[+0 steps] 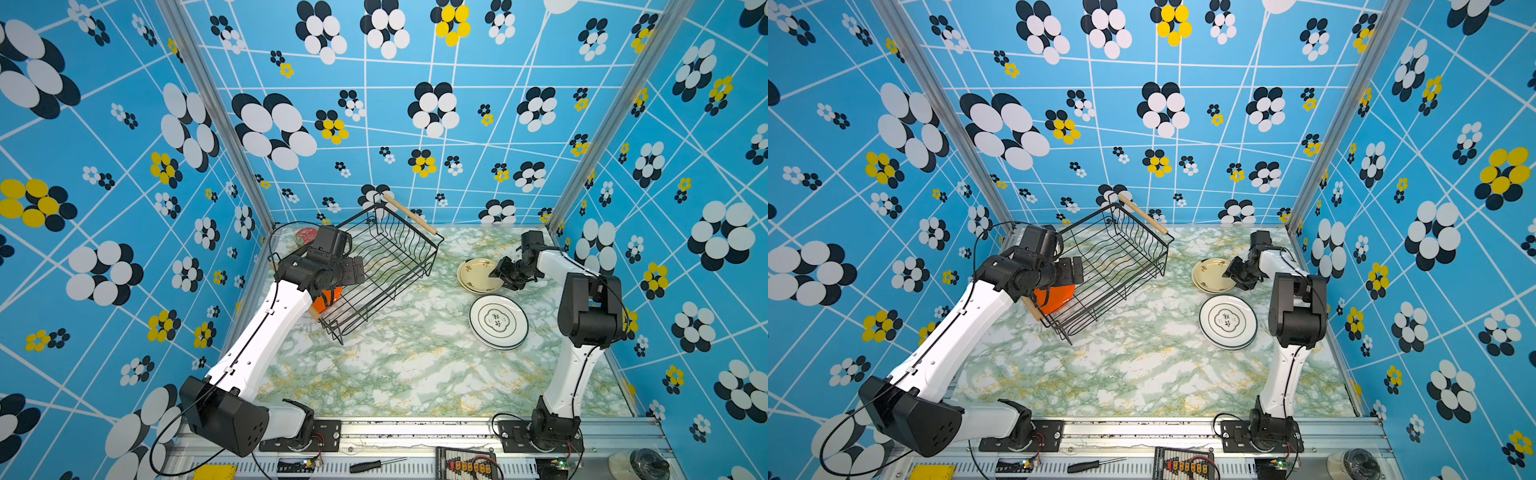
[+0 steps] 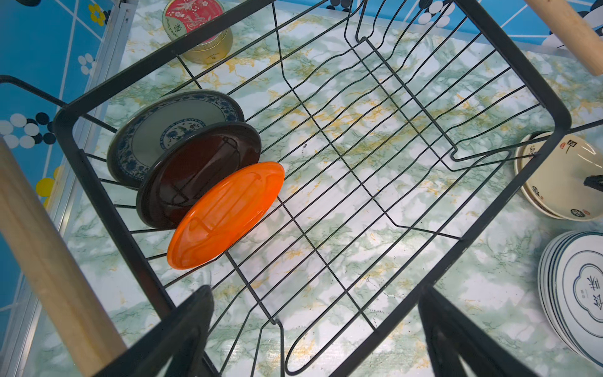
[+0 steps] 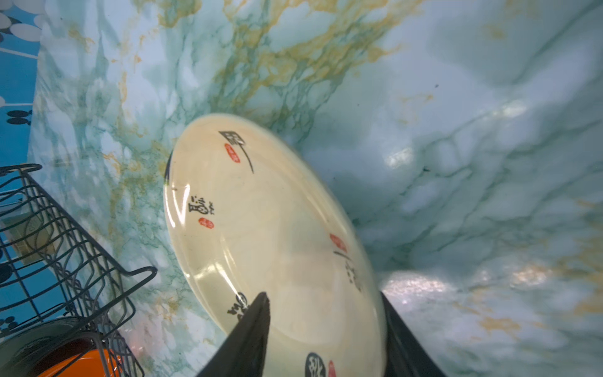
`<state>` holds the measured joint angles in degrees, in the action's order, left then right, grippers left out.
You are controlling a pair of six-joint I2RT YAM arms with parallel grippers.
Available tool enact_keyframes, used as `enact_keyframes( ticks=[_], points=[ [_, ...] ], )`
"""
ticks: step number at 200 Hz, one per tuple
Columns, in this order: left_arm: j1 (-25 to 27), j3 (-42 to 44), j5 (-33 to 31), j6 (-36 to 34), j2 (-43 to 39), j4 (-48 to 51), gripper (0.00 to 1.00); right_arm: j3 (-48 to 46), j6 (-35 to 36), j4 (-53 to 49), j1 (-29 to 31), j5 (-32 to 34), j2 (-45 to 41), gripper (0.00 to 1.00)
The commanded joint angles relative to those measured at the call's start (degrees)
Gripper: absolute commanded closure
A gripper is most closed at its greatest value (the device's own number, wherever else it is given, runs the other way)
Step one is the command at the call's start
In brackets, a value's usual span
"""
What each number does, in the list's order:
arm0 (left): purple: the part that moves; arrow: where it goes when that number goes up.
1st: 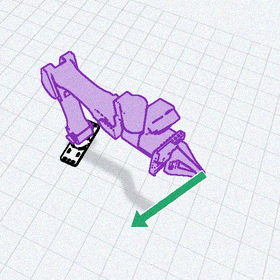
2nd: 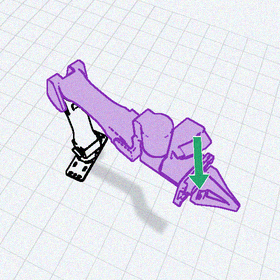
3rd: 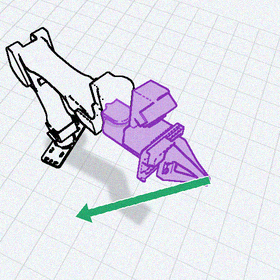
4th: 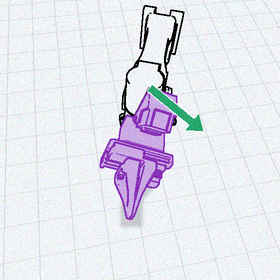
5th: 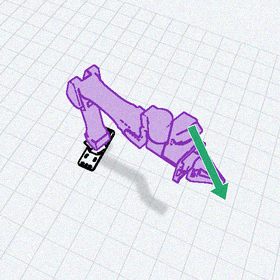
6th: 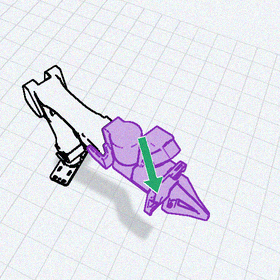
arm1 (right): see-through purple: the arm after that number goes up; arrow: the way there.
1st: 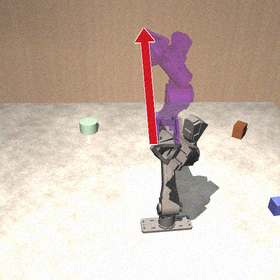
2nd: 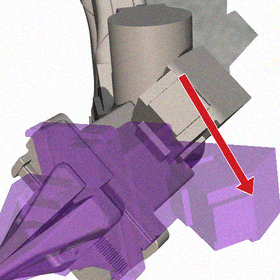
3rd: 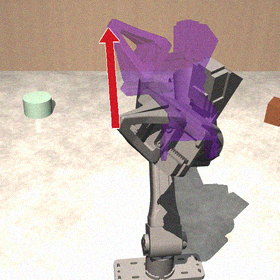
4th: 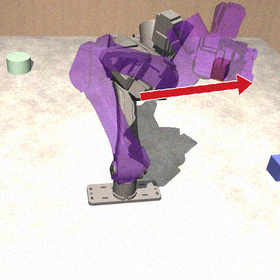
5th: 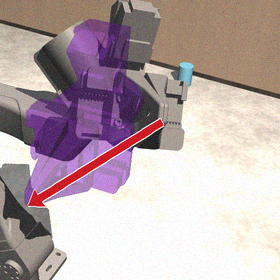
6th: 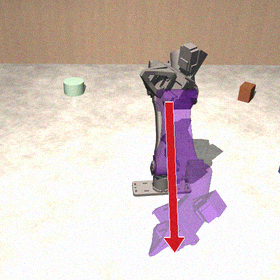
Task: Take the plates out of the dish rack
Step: 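Lower the plate onto the flower-print plate and open the right gripper, then raise the right gripper away from the stacked cream plates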
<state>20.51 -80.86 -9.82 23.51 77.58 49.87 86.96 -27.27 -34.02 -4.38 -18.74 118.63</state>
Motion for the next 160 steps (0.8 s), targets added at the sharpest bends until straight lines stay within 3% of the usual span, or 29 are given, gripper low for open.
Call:
enact_keyframes(
  ticks=[1,92,120,133,147,160],
  points=[
    [-0.8,-2.5,-1.7,0.5,0.9,2.3,0.01,3.4,2.8,-6.0,1.5,4.4,2.0,0.47],
    [-1.8,-5.6,-3.3,-1.8,7.2,6.4,0.01,10.6,6.7,-14.9,5.5,14.7,3.7,0.35],
    [-1.8,-8.0,-5.2,-2.6,10.9,9.3,0.01,10.9,7.4,-16.0,5.9,16.1,3.3,0.27],
    [-1.8,-9.1,-6.5,-2.8,12.7,10.7,0.01,10.9,7.7,-16.2,5.9,16.2,3.2,0.22],
    [-1.9,-9.9,-7.2,-3.5,14.1,11.2,0.01,10.2,7.7,-15.6,5.9,16.1,2.7,0.05],
    [-2.0,-10.5,-7.4,-4.3,15.2,11.5,0.01,9.7,7.8,-15.2,5.9,15.7,2.2,0.01]
  ],
)
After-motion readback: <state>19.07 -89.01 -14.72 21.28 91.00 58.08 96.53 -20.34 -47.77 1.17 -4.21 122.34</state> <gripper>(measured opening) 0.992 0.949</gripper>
